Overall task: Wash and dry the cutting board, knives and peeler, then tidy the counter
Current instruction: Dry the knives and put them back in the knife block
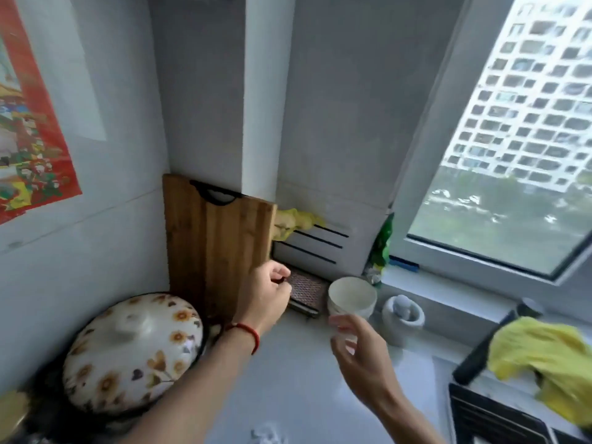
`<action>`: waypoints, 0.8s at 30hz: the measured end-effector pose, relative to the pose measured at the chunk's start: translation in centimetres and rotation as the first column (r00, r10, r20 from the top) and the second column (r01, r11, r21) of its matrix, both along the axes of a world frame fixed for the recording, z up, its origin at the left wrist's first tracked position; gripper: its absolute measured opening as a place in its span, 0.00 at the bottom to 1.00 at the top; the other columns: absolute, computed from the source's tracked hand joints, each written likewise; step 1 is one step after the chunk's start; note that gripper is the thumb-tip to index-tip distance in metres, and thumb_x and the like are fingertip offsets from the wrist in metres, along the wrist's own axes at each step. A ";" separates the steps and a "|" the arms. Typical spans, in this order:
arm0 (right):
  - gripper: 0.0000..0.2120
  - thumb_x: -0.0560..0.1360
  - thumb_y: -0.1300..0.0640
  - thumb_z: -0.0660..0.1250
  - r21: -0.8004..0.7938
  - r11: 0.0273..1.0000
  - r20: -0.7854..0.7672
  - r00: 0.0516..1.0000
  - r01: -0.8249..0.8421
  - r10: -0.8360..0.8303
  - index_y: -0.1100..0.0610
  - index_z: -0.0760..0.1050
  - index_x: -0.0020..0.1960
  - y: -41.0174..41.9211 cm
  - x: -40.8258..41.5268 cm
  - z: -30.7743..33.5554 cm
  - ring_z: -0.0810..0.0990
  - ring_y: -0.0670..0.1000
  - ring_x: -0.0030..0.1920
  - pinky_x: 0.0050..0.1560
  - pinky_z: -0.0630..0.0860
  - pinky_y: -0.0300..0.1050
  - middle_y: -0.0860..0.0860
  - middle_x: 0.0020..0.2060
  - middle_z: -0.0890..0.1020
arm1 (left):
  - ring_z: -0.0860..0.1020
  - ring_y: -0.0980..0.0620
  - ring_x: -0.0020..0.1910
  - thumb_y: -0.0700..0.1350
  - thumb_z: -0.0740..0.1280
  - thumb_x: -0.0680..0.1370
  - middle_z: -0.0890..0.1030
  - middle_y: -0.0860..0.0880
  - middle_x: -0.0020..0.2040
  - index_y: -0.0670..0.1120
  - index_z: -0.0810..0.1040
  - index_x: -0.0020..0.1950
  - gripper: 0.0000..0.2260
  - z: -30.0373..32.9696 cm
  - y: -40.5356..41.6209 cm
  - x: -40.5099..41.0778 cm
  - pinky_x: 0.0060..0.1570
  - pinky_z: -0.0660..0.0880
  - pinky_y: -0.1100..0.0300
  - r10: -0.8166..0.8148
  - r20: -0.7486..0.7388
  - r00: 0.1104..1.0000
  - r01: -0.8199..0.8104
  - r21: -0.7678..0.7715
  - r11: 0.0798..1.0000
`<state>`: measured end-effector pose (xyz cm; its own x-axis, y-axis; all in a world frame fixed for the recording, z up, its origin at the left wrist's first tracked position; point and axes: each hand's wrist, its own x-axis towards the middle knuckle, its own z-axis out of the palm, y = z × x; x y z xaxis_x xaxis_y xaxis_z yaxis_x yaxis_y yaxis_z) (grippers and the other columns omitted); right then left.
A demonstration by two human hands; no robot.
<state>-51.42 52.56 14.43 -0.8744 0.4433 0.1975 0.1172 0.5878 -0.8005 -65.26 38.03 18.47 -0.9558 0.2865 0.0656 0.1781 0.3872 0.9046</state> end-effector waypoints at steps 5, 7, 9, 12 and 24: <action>0.14 0.74 0.71 0.68 0.208 0.955 -0.078 0.976 0.214 -0.201 0.53 0.83 0.48 10.9 12.8 4.1 0.82 0.44 0.43 0.45 0.81 0.40 0.45 0.47 0.84 | 0.81 0.60 0.46 0.36 0.67 0.74 0.84 0.56 0.48 0.52 0.81 0.49 0.12 -3.4 8.9 12.4 0.44 0.75 0.69 -0.296 0.066 0.953 0.299 -0.050 0.953; 0.12 0.75 0.68 0.70 0.308 0.899 -0.137 0.950 0.311 -0.282 0.53 0.83 0.49 16.0 17.2 5.3 0.82 0.46 0.43 0.46 0.80 0.46 0.45 0.47 0.84 | 0.81 0.64 0.45 0.38 0.67 0.74 0.83 0.58 0.48 0.55 0.81 0.49 0.12 -5.8 12.4 17.6 0.40 0.72 0.76 -0.365 0.136 0.921 0.375 -0.057 0.925; 0.09 0.75 0.63 0.71 0.395 0.839 -0.192 0.927 0.374 -0.323 0.51 0.81 0.52 19.8 19.3 5.9 0.81 0.51 0.52 0.54 0.78 0.51 0.47 0.53 0.82 | 0.80 0.64 0.46 0.39 0.66 0.74 0.83 0.58 0.49 0.56 0.80 0.49 0.12 -8.1 14.6 21.4 0.42 0.73 0.76 -0.410 0.180 0.894 0.425 -0.053 0.904; 0.21 0.77 0.47 0.70 0.494 0.806 0.059 0.912 0.326 -0.406 0.45 0.74 0.69 25.1 19.5 5.4 0.68 0.61 0.70 0.69 0.67 0.60 0.56 0.71 0.71 | 0.80 0.60 0.49 0.39 0.67 0.76 0.82 0.55 0.51 0.54 0.80 0.53 0.11 -11.3 18.6 26.2 0.48 0.79 0.67 -0.412 0.279 0.867 0.448 -0.077 0.891; 0.18 0.71 0.49 0.78 0.017 0.977 -0.126 0.970 0.210 -0.207 0.49 0.83 0.60 31.9 23.6 5.7 0.84 0.44 0.53 0.56 0.82 0.46 0.47 0.54 0.86 | 0.82 0.47 0.54 0.41 0.66 0.77 0.85 0.46 0.52 0.44 0.83 0.54 0.08 -21.9 28.2 39.4 0.56 0.80 0.56 -0.276 0.547 0.790 0.559 -0.461 0.689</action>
